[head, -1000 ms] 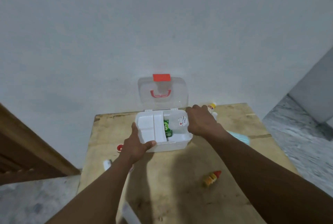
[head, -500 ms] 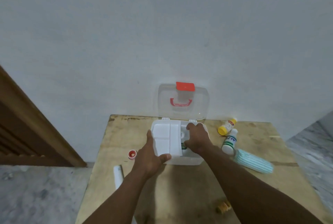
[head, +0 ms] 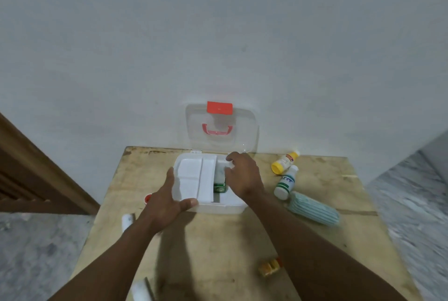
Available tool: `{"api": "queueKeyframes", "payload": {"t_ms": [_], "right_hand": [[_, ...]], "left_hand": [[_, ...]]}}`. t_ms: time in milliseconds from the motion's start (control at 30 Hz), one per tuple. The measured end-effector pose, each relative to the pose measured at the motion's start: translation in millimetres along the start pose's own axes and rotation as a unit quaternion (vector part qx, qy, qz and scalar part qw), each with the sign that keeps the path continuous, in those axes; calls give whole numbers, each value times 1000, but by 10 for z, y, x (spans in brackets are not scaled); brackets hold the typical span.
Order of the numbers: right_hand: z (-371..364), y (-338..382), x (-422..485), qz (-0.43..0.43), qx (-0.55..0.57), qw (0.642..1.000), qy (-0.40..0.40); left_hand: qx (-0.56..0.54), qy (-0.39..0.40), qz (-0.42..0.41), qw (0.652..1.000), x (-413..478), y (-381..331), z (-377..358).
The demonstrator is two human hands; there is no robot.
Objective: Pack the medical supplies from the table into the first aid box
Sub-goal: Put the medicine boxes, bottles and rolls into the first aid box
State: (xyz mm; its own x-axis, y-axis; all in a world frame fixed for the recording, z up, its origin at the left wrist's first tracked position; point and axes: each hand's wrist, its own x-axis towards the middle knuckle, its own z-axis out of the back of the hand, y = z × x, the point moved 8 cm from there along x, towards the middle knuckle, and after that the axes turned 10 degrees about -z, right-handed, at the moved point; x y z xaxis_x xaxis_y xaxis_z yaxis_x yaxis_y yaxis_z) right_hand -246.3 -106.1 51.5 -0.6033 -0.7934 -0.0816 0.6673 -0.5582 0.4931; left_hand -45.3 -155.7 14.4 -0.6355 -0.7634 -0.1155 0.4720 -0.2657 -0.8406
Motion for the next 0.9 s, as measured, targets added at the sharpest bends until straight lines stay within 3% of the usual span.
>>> {"api": "queueKeyframes", "payload": {"t_ms": [100, 167, 267, 333, 433, 700, 900], "right_hand": [[457, -258, -77, 20, 68, 990, -125], [665, -563, -145, 7, 49, 984, -171], [750, -1154, -244, -108, -70, 988, -81], [678, -1620, -348, -187, -151, 971, 5], [595, -2076, -529, -241, -207, 945, 78], [494, -2369, -692, -228, -205, 944, 119], [605, -2192, -677, -200, -162, 961, 98]], "left_hand": [[20, 9, -2, 1000, 5, -11, -7], [27, 12, -3, 1000, 1, -26, -22], [35, 15, -5, 999, 7, -33, -23], [48, 19, -7, 999, 10, -25, -20], [46, 22, -3, 999, 19, -30, -37], [43, 17, -6, 999, -27, -165, -46], [48, 20, 7, 999, -56, -96, 0]]}}
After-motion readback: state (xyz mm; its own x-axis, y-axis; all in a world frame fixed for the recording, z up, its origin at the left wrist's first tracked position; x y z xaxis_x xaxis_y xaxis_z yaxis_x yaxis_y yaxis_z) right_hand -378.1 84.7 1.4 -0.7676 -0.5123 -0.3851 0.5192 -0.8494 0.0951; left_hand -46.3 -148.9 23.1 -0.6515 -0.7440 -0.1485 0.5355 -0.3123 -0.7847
